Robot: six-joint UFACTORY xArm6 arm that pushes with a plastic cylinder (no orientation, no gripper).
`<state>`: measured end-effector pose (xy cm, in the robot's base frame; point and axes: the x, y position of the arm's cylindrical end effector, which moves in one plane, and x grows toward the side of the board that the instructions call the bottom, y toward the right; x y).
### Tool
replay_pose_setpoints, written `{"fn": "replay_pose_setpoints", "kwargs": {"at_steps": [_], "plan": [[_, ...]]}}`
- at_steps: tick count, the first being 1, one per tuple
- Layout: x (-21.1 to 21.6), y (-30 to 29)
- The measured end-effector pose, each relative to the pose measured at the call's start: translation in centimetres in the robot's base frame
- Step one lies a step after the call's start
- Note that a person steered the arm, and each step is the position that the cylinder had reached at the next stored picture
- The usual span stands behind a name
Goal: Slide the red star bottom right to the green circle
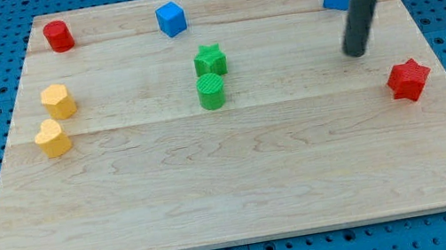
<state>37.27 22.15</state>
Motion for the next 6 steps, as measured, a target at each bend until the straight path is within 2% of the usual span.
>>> {"fn": "replay_pose_setpoints", "kwargs": {"at_steps": [1, 2, 3, 4, 5, 6], "plan": [[5.0, 5.8], [11.0, -1.5], [11.1, -11.1], [8.0, -14.9], [5.6, -11.9], [-2.1, -14.1]]}}
